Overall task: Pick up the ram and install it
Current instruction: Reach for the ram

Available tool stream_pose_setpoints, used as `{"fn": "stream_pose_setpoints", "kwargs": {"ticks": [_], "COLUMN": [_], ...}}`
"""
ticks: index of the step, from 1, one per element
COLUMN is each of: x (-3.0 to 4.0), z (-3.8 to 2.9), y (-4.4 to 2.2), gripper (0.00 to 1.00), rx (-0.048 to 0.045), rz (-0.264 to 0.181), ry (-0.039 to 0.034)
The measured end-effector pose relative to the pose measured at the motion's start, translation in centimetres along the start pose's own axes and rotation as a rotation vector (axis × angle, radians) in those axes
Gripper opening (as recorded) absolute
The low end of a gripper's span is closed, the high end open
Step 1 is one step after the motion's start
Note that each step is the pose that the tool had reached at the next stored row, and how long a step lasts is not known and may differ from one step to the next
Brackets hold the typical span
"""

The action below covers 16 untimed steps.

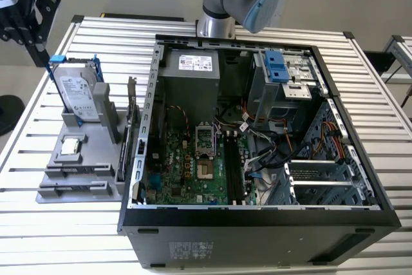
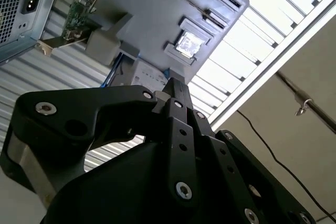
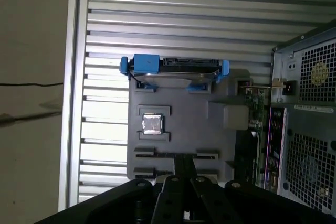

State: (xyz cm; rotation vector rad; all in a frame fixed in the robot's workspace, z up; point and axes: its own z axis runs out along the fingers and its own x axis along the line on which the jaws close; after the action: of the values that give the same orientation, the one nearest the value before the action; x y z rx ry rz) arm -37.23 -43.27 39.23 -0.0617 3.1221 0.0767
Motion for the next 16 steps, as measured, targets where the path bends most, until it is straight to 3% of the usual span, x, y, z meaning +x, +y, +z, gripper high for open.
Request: {"fn": "stream_pose_setpoints", "kwargs": {"ticks": [16], "x": [0.00], "z": [-0.03], "y": [-0.74], "gripper": [0.00], "rx": [0.0000], "rz": [0.000], "ry": [-0.0001]}}
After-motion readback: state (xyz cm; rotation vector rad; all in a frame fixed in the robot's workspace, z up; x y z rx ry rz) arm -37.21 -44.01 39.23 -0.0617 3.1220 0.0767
